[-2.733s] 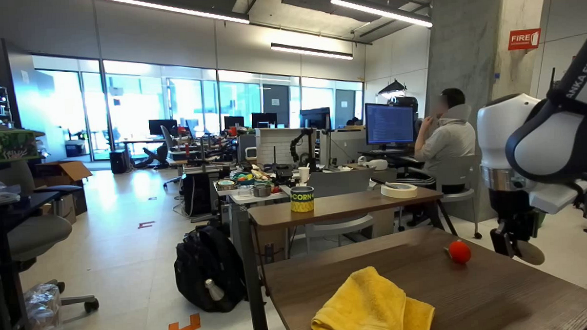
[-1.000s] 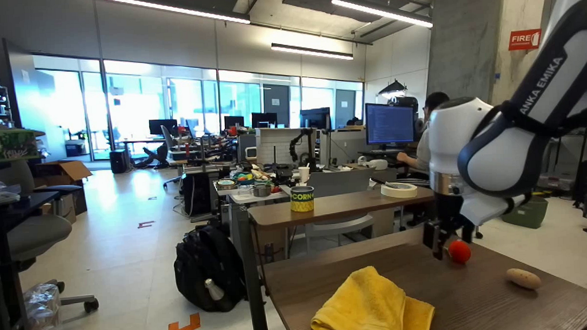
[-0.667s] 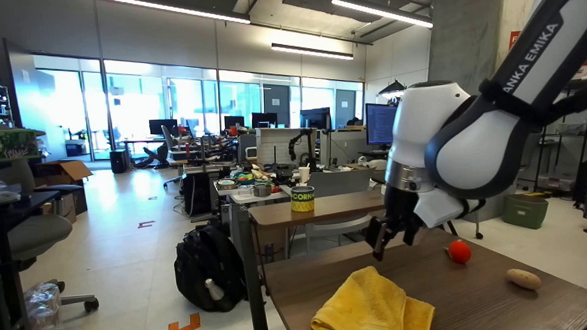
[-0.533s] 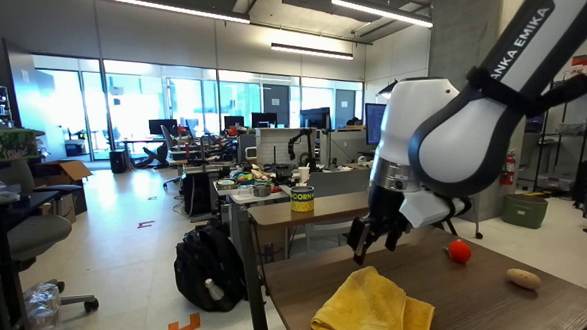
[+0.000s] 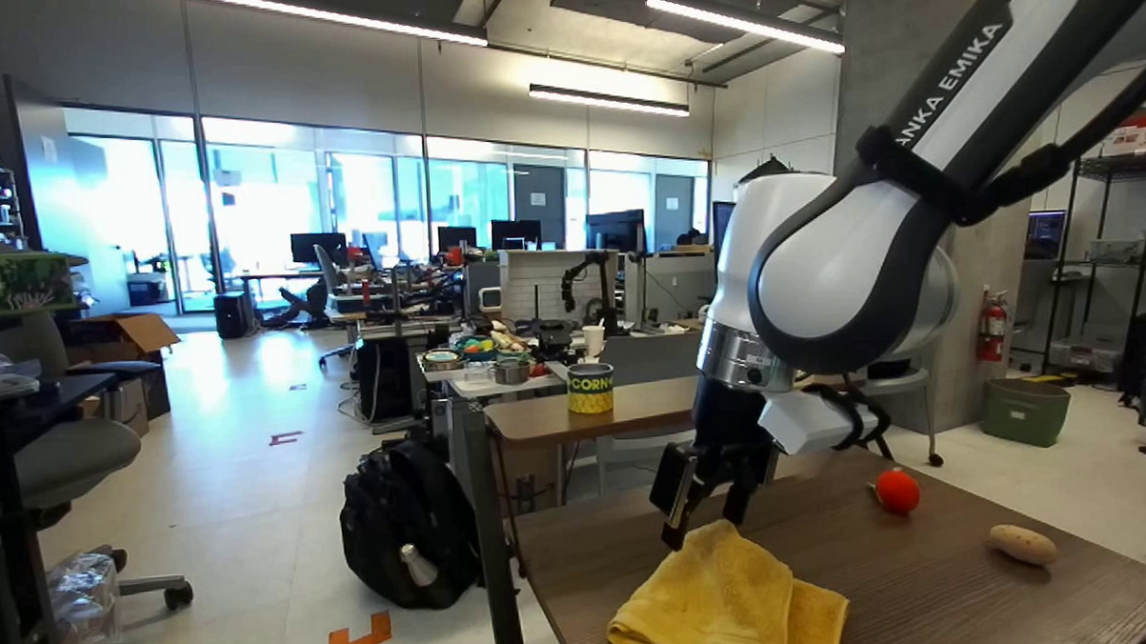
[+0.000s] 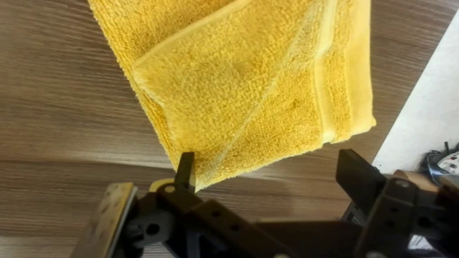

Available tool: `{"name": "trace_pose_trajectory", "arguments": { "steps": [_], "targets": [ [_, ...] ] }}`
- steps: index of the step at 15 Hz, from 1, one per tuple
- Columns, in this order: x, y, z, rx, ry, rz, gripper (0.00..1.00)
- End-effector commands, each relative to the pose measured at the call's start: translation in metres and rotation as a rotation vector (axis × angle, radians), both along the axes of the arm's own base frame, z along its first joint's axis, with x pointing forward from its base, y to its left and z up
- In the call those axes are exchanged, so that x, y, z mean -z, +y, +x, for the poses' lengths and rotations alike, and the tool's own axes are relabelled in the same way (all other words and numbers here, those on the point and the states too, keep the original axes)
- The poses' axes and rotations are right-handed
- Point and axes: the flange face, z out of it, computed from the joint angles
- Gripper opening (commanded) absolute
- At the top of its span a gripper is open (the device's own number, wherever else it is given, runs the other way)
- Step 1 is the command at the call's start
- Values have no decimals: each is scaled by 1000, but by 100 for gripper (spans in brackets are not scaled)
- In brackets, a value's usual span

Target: Move the two plush toys to the left and use the towel to the wipe the table

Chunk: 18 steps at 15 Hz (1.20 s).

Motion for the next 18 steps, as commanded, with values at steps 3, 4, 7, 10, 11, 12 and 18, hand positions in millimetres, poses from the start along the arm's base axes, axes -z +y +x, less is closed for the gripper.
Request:
{"name": "trace_pose_trajectory", "arguments": {
  "steps": [3,4,7,10,11,12,18],
  "targets": [
    [16,-15,-13,-13,82,-56,100],
    [24,-17,-17,-18,112,-65,100],
    [53,-11,-38,-75,181,-72,100],
    [75,-4,-54,-132,202,-103,100],
    [80,-6,-53,-133,199,-113,100],
    [78,-10,-48,-119,181,-119,100],
    [68,-121,-4,158,86,-189,100]
  ]
}}
